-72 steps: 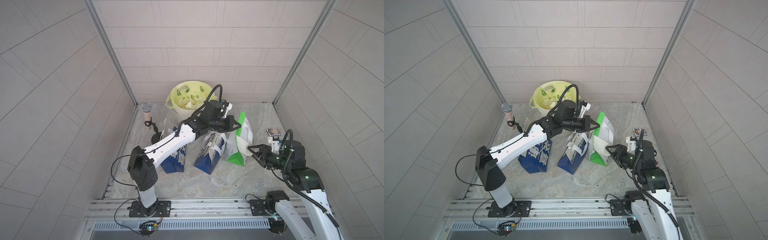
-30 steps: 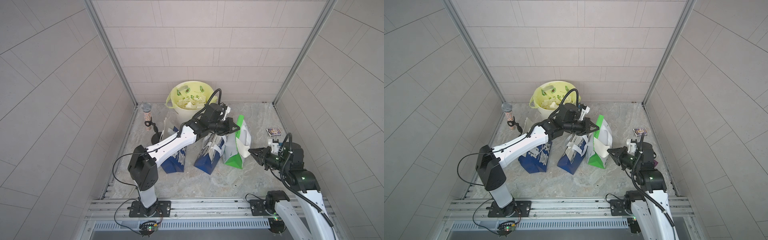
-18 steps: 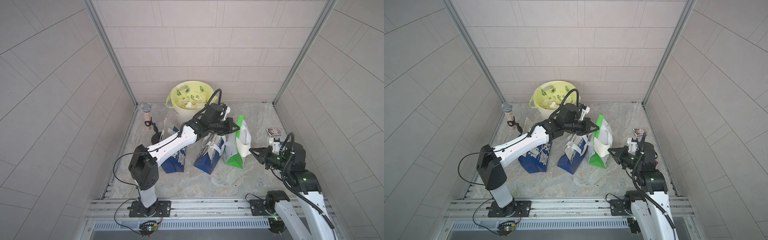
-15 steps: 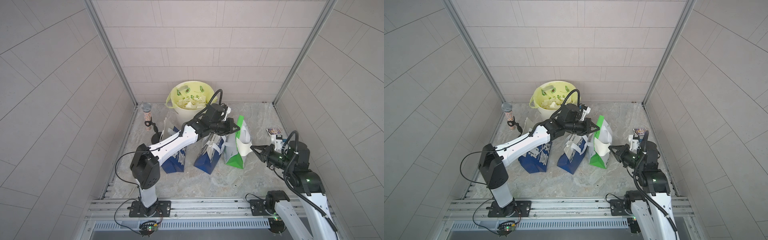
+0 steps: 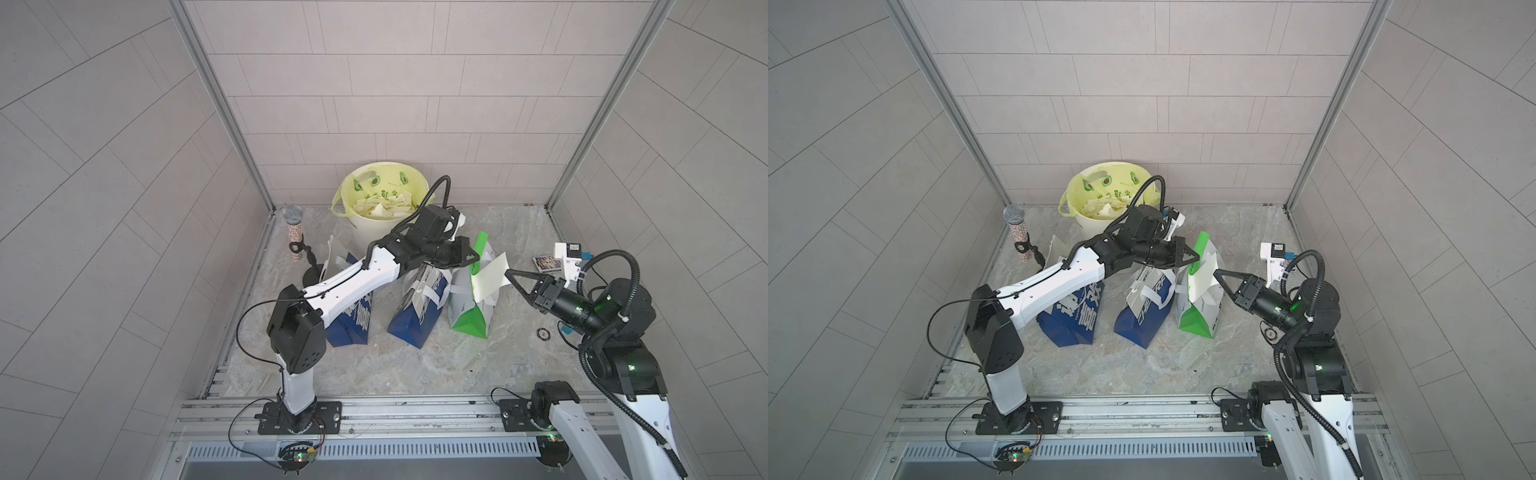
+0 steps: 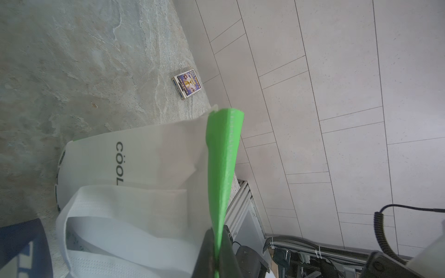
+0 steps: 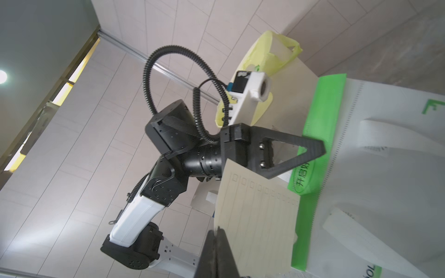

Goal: Shred takeout receipts and throw away
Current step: Tear off the takeout receipt from the takeout bag, then place the takeout bag at the center of the board.

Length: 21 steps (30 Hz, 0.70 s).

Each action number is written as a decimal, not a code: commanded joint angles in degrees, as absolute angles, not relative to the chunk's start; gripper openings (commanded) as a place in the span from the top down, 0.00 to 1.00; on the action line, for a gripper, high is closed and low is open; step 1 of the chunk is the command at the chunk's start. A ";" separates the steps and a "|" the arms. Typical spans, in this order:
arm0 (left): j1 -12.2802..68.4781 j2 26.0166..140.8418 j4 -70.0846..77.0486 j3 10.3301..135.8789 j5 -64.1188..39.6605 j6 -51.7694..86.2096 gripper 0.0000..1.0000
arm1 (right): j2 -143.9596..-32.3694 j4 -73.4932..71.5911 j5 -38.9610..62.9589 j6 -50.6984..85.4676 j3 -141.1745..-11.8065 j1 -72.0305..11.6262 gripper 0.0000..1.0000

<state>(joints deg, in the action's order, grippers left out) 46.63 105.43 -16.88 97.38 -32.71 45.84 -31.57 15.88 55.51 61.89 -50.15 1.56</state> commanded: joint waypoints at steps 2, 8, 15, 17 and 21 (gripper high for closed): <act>46.66 107.01 -18.44 99.23 -32.13 43.79 1.00 | -31.56 1.74 61.11 65.53 -51.33 1.68 1.00; 46.66 107.62 -18.76 99.58 -32.12 43.74 1.00 | -31.82 -4.52 61.53 68.69 -51.50 1.10 1.00; 46.67 108.28 -19.08 100.45 -32.56 43.45 1.00 | -31.32 -3.94 60.73 67.11 -53.23 1.10 1.00; 46.63 108.33 -19.18 101.23 -32.95 43.41 1.00 | -30.41 -1.64 58.79 64.27 -53.77 1.12 1.00; 46.66 107.18 -17.89 102.97 -33.37 43.32 0.85 | -27.55 9.37 48.92 53.49 -55.41 1.14 1.00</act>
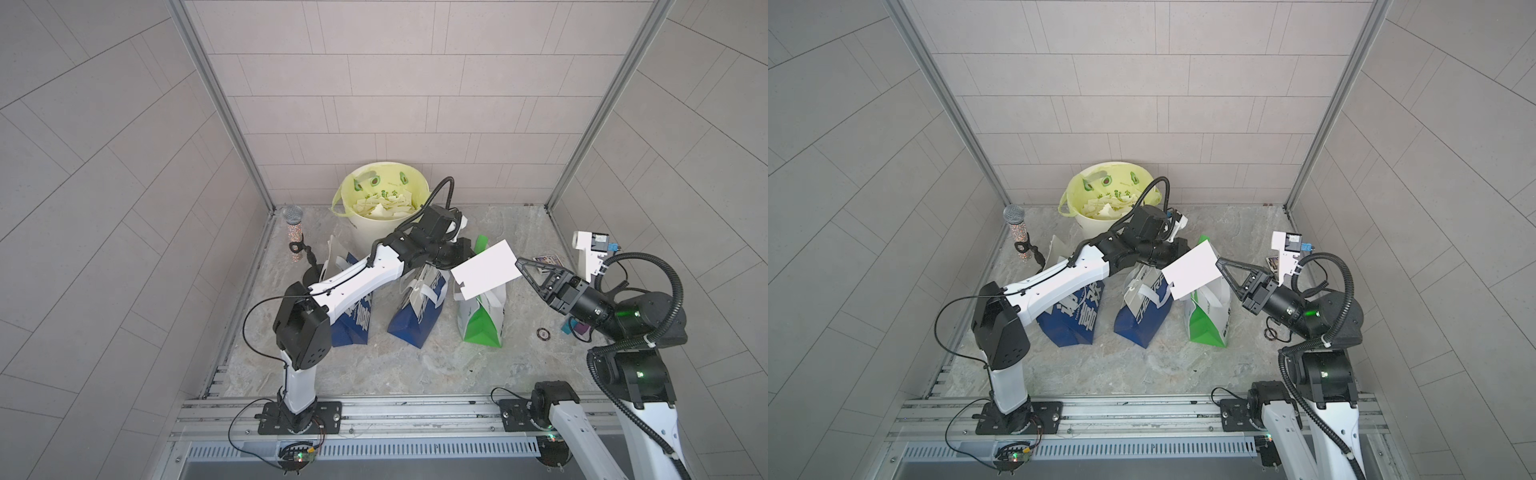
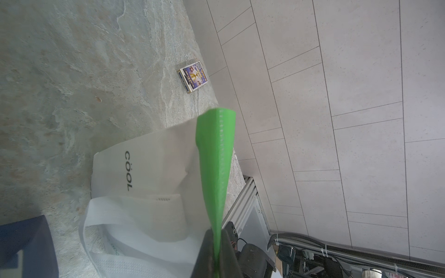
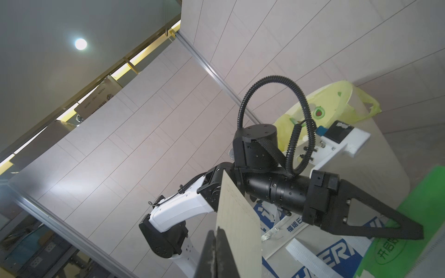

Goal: Shred takeout receipts and throw away
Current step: Place the takeout bag at the center of the board, then shred the takeout receipt.

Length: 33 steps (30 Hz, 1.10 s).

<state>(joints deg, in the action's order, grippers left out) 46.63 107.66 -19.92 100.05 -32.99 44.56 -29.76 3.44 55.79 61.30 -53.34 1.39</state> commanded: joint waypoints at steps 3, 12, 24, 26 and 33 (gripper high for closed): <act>46.63 105.18 -16.06 104.15 -33.01 43.04 0.68 | -26.55 15.38 43.76 48.00 -57.87 1.11 1.00; 44.18 100.41 -16.63 108.81 -31.34 40.76 0.42 | -26.27 24.94 37.06 40.20 -62.98 1.14 1.00; 32.66 89.92 -15.65 105.38 -32.85 38.17 0.33 | -32.04 20.75 43.01 41.07 -65.05 1.14 1.00; 31.55 87.26 -15.21 102.75 -32.96 37.46 0.33 | -33.33 19.14 45.12 41.26 -65.60 1.11 1.00; 28.51 80.35 -7.34 92.80 -35.24 40.41 0.24 | -36.89 -1.87 51.65 53.50 -61.31 1.00 1.00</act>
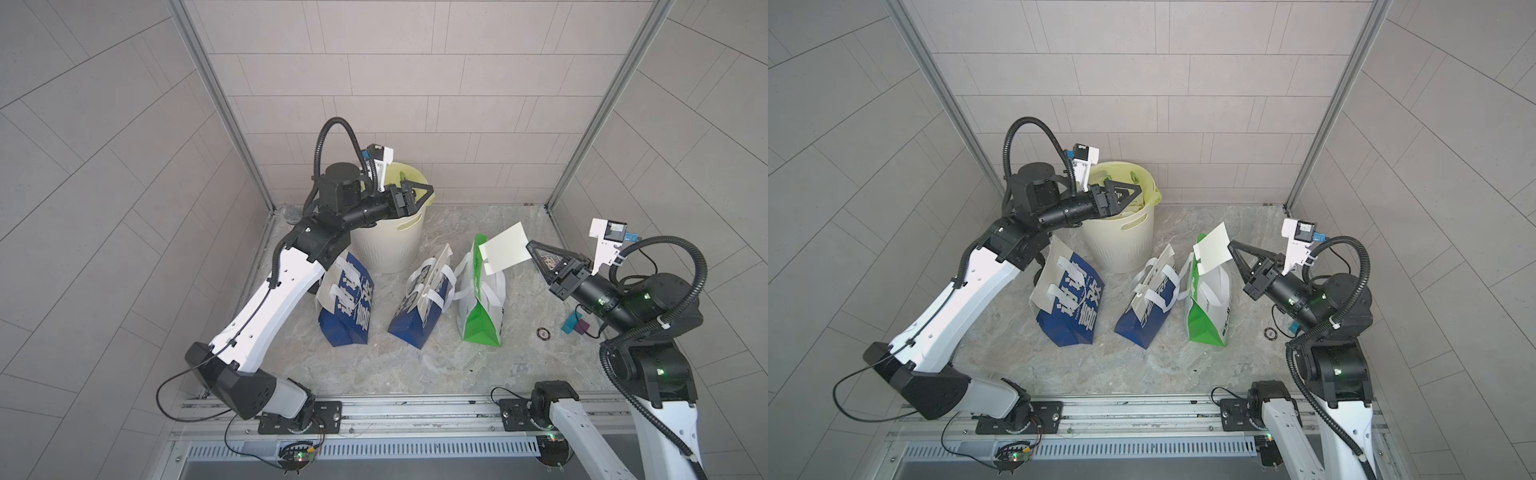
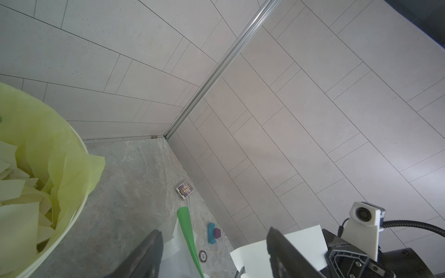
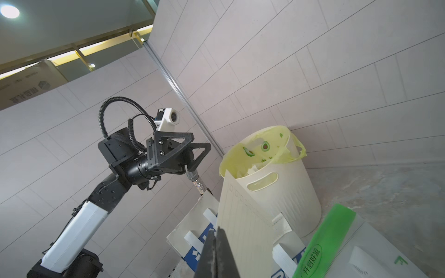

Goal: Shred takeout receipts and throw away
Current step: Shred the takeout receipt.

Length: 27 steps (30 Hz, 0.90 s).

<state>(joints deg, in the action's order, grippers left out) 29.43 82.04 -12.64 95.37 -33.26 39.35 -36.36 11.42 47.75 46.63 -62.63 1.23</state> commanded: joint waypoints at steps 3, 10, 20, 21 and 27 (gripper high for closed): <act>28.30 79.54 -4.88 91.44 -37.79 42.99 0.22 | -39.50 -9.25 53.28 59.31 -61.06 0.69 1.00; 29.13 80.27 7.45 88.45 -47.05 51.80 0.18 | -45.10 -21.47 55.30 68.18 -62.87 -2.78 1.00; 30.66 81.65 26.54 84.44 -54.36 62.30 0.15 | -51.94 -28.38 53.38 70.81 -67.50 -12.43 1.00; 30.66 81.59 28.54 83.89 -54.69 63.29 0.15 | -52.42 -29.49 53.09 71.39 -67.63 -12.65 1.00; 30.67 82.42 37.20 82.62 -57.26 69.31 0.40 | -55.38 -35.48 51.40 74.46 -67.72 -13.54 1.00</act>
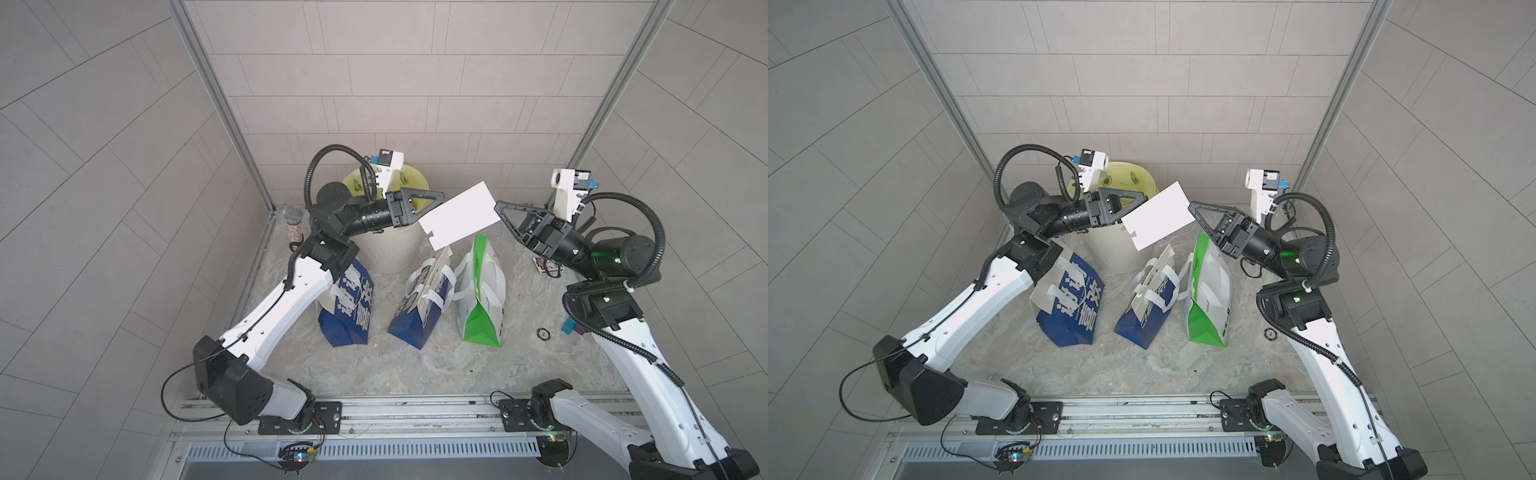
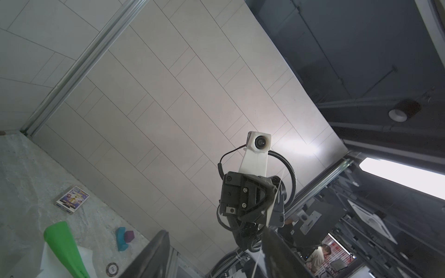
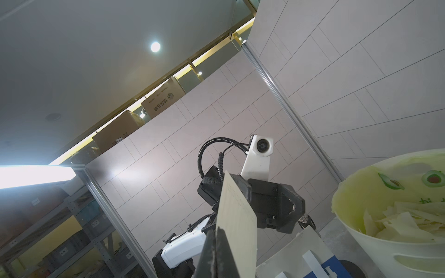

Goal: Shred takeout receipts and throw away
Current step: Shred the takeout receipt.

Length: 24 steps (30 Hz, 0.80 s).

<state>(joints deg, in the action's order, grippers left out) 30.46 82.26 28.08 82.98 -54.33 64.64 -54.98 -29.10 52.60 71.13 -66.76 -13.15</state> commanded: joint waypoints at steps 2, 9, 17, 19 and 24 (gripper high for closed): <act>30.76 82.69 39.88 82.34 -58.08 71.16 0.48 | -55.92 -35.86 50.28 74.24 -67.68 -13.54 1.00; 30.75 82.60 41.48 82.27 -58.98 71.89 0.70 | -55.90 -32.51 48.56 71.04 -67.79 -13.54 1.00; 30.60 82.14 37.07 82.62 -57.85 68.42 1.00 | -54.16 -21.39 49.23 63.89 -67.59 -13.62 1.00; 30.62 81.26 29.08 83.07 -56.76 62.86 1.00 | -52.43 -11.15 49.03 56.31 -67.62 -13.62 0.85; 30.62 78.90 -2.91 87.06 -51.82 38.00 1.00 | -48.36 15.58 44.40 34.78 -68.08 -13.45 0.43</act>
